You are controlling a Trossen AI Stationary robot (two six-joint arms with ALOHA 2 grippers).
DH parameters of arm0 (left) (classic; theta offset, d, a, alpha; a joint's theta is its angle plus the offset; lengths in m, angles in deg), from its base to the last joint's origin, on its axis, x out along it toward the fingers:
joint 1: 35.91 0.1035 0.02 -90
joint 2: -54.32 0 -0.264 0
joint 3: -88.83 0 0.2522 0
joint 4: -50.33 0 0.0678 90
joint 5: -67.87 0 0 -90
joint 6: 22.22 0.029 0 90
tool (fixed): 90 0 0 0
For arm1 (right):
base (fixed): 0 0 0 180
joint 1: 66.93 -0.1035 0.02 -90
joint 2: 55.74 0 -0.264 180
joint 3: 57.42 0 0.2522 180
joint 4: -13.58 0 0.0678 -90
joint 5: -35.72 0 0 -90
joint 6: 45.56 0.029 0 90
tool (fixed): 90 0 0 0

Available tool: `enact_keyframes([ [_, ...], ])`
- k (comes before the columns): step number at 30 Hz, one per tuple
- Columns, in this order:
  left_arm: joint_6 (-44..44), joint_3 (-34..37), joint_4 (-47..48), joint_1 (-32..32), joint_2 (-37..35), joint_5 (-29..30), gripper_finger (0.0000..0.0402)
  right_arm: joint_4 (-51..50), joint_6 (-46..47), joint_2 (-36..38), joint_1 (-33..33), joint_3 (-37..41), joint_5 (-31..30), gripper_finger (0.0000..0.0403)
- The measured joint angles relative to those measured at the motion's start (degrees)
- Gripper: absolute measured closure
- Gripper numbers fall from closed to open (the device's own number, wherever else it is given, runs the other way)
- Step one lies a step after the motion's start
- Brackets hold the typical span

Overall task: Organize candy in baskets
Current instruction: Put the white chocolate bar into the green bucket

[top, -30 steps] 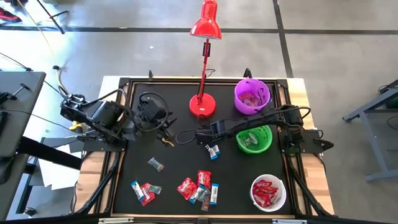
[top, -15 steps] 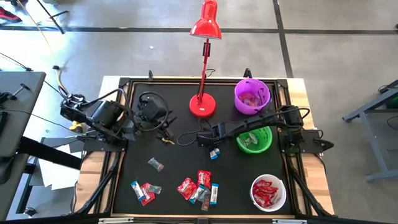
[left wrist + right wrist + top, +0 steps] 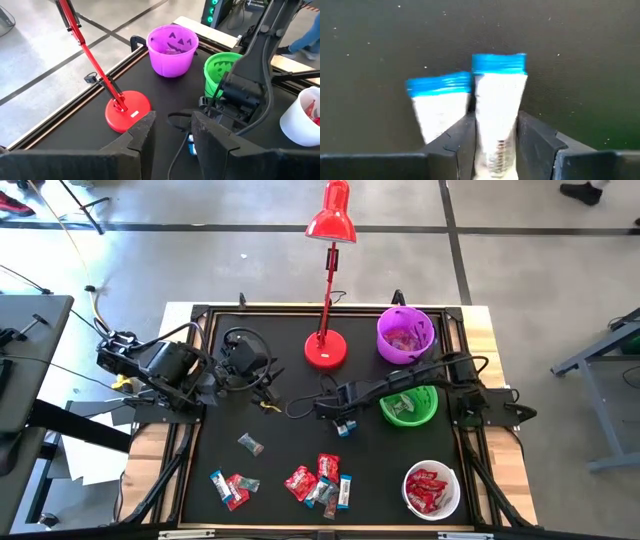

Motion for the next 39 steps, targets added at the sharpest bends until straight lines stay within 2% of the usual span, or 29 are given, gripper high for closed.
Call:
enact_keyframes([
  [10, 1.37, 0.0, 0.0, 0.0, 0.01, 0.0, 0.0293, 0.36, -0.63, -0.33, 0.0, -0.07, -0.09, 0.0278],
  [13, 1.37, 0.0, 0.0, 0.0, 0.0, 0.0, 0.0293, 0.53, -1.76, -0.35, 0.07, -0.07, -0.13, 0.0301],
  [20, 1.37, 0.0, 0.0, 0.0, 0.02, 0.0, 0.0293, -0.39, -3.94, -0.35, 0.07, -0.66, 0.99, 0.0387],
  [22, 1.39, 0.0, 0.0, 0.0, 0.02, 0.0, 0.0293, -2.39, -5.1, -0.57, 0.15, -1.96, 1.67, 0.0395],
  [27, 1.47, 0.0, 0.26, 0.02, 0.0, 0.0, 0.0293, -9.2, -8.26, 0.43, 0.0, -7.55, -0.26, 0.0374],
  [31, 1.87, 0.0, 0.3, 0.02, 0.0, 0.0, 0.0293, -15.1, -10.68, 2.08, 0.1, -12.88, -4.29, 0.0371],
  [39, 1.87, 0.0, 0.99, 0.04, 0.02, 0.0, 0.0293, -34.89, -14.66, 4.02, 0.07, -30.01, -14.46, 0.0381],
])
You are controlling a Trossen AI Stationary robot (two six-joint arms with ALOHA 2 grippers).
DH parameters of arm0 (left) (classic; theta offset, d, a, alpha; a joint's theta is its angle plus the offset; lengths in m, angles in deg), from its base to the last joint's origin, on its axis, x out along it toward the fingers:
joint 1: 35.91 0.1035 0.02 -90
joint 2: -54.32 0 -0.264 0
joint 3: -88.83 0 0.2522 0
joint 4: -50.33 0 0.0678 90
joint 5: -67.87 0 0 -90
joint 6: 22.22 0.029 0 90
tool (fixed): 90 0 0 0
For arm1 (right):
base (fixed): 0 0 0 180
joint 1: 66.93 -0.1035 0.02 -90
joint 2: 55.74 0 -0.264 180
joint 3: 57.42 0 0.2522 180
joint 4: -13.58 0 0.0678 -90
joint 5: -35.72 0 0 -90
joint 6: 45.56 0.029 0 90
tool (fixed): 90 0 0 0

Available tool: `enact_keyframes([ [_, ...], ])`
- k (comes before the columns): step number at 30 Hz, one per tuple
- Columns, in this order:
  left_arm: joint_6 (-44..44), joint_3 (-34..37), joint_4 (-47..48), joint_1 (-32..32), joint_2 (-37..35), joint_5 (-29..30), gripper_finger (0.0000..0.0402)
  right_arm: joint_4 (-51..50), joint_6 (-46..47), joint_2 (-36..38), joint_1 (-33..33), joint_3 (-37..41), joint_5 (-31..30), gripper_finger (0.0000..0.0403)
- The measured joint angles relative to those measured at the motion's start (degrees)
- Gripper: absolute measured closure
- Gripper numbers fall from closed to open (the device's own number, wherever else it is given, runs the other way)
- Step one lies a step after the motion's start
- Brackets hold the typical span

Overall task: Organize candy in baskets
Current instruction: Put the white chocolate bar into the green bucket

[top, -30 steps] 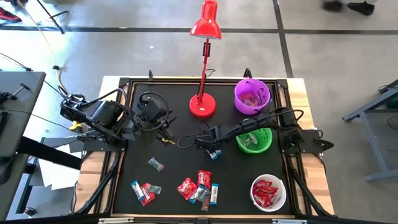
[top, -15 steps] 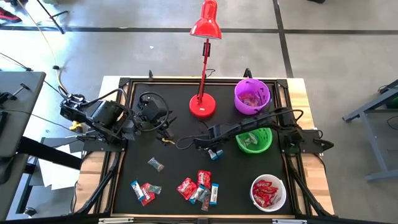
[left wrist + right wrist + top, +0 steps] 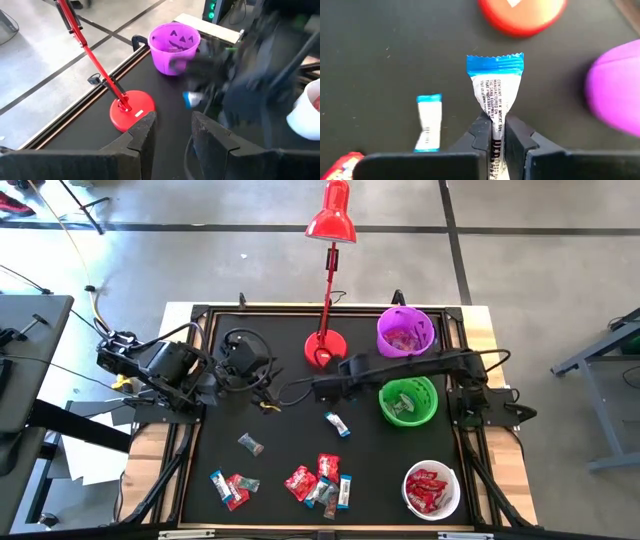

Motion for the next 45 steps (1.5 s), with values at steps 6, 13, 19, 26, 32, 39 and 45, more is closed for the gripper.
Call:
enact_keyframes([
  [6, -0.4, -0.02, 2.55, -0.02, -0.02, -0.01, 0.0293, -6.32, -7.4, 1.33, 0.12, -7.78, -0.29, 0.0377],
  [13, -1.59, -0.04, 5.06, -0.02, -0.04, -1.31, 0.0293, -6.48, -13.15, 5.84, 0.09, -2.11, 2.73, 0.0377],
  [19, -4.88, -0.04, 9.35, -0.04, -0.04, -1.99, 0.0293, -6.7, -13.77, 12.39, 0.57, 11.64, 6.86, 0.0377],
  [26, -5.1, -0.04, 10.94, -0.04, -0.04, -1.85, 0.0293, -6.51, -4.43, 23.19, 0.87, 30.42, 12.53, 0.0377],
  [32, -3.61, -0.04, 11.01, -0.02, -0.04, -1.46, 0.0293, -1.54, 2.54, 30.39, 0.26, 39.97, 17.01, 0.0365],
  [39, -3.56, -0.04, 11.05, -0.02, -0.04, -1.33, 0.0293, 1.3, 1.18, 32.41, -1.14, 41.96, 18.15, 0.03],
  [45, -3.54, -0.04, 11.03, -0.02, -0.02, -1.31, 0.0293, 3.56, 3.14, 32.43, -1.16, 41.94, 18.62, 0.0254],
])
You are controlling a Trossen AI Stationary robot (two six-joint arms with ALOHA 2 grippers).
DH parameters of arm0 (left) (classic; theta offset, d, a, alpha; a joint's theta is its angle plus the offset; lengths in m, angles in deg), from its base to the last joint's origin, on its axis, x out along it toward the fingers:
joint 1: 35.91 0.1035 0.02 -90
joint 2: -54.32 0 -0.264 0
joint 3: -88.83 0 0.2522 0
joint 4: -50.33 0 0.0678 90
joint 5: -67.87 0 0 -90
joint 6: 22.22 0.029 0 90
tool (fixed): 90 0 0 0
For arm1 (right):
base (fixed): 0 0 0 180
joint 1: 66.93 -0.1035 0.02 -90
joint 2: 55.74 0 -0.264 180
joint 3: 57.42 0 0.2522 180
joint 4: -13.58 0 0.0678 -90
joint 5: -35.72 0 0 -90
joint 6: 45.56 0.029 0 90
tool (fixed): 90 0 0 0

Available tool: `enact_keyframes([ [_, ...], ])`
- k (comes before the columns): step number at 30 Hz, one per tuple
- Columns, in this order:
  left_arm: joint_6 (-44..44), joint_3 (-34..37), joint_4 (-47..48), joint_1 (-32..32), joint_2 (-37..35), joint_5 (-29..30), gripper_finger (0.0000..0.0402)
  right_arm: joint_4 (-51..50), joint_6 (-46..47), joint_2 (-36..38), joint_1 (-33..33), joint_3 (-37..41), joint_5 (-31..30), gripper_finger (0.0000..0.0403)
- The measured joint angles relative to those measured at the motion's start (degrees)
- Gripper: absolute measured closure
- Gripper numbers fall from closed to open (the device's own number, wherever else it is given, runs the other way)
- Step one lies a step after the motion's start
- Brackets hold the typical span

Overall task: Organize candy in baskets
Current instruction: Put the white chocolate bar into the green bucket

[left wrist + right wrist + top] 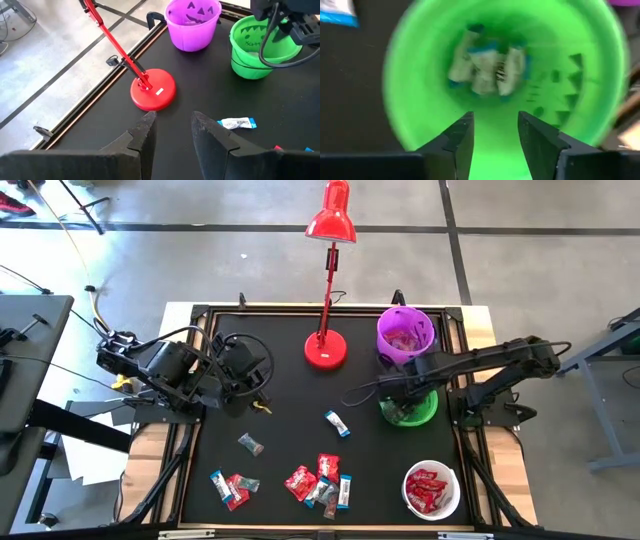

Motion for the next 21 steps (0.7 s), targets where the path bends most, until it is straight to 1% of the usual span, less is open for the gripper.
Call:
enact_keyframes([
  [2, 0.0, 0.0, 0.0, 0.0, 0.0, 0.0, 0.0293, 4.57, 1.67, 0.0, 0.04, 0.0, 2.9, 0.0251],
  [5, 0.0, 0.0, 0.0, 0.04, 0.0, 0.0, 0.0293, 16.84, 1.24, 0.0, -0.6, 0.0, 5.26, 0.025],
  [8, -0.07, 0.0, -0.02, 0.09, 0.0, 0.0, 0.0293, 30.08, -0.72, -0.01, -1.55, -0.05, 4.68, 0.025],
  [10, -0.38, 0.0, -0.02, 0.09, 0.0, 0.0, 0.0293, 35.92, -1.15, -0.42, -1.97, -0.17, 2.91, 0.025],
  [15, -1.59, 0.0, -0.04, 0.07, 0.0, 0.0, 0.0293, 37.85, 1.11, -5.11, -1.99, -0.17, -1.5, 0.025],
  [19, -1.62, 0.01, -0.2, 0.07, 0.0, 0.0, 0.0293, 37.91, 1.82, -11.78, -1.73, -0.1, -1.74, 0.025],
  [21, -1.62, 0.02, -0.2, 0.07, 0.0, 0.0, 0.0293, 38.69, 1.93, -14.8, -1.37, -0.09, -0.9, 0.025],
])
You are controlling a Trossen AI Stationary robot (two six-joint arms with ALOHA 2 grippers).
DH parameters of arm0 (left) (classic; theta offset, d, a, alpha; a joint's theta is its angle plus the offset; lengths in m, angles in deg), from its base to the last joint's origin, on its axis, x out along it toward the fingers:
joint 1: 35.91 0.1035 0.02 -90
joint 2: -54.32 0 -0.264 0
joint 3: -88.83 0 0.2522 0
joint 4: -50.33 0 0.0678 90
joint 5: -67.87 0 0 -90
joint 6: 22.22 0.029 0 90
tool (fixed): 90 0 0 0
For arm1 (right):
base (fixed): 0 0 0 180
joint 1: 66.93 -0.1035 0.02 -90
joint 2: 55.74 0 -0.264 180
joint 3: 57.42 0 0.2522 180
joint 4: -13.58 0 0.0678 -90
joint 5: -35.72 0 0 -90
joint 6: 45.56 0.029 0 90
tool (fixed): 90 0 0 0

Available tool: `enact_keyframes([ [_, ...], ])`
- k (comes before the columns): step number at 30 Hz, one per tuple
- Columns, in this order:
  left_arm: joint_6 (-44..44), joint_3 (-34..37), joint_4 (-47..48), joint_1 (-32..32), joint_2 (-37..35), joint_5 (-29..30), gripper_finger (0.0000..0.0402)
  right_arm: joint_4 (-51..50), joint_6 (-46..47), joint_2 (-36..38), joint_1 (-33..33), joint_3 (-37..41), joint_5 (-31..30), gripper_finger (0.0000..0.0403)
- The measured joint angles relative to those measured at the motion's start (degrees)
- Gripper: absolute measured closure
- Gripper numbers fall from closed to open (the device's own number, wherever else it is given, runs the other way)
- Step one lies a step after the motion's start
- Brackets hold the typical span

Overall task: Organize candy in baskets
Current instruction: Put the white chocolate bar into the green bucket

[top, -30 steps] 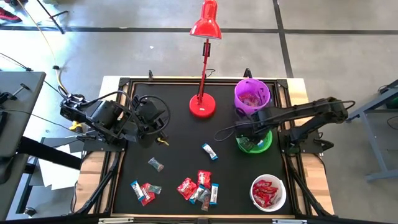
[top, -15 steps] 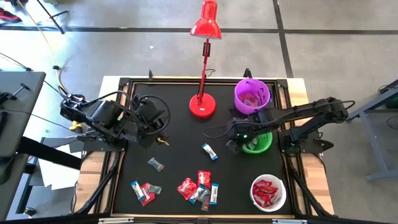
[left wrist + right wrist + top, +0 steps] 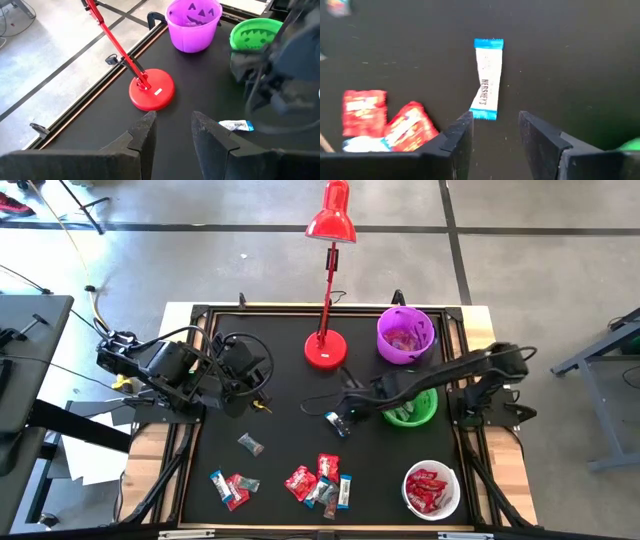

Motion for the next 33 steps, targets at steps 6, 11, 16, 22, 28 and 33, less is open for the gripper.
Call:
enact_keyframes([
  [6, -0.89, 0.0, -0.02, 0.0, 0.02, 0.0, 0.0293, 6.44, -0.98, -5.86, 0.28, 0.0, 2.48, 0.025],
  [11, -0.96, 0.0, -0.02, 0.0, 0.02, 0.0, 0.0293, 9.86, -0.67, -6.12, 0.04, 0.0, 4.75, 0.025],
  [16, -0.94, 0.0, 0.0, 0.0, 0.02, -0.01, 0.0293, 7.84, 0.03, -3.7, -0.25, -0.01, 3.29, 0.025],
  [22, -0.35, 0.0, 0.02, 0.0, 0.02, 0.0, 0.0293, 7.0, 1.2, -2.48, -0.25, -0.02, 2.1, 0.025],
  [28, -0.37, 0.0, 0.04, -0.01, 0.02, 0.0, 0.0293, 5.91, 2.58, -1.86, -0.51, -0.02, 2.1, 0.025],
  [33, -0.37, 0.0, 0.04, 0.0, 0.02, 0.0, 0.0293, 3.74, 2.6, 1.34, -0.53, -0.02, 1.26, 0.025],
])
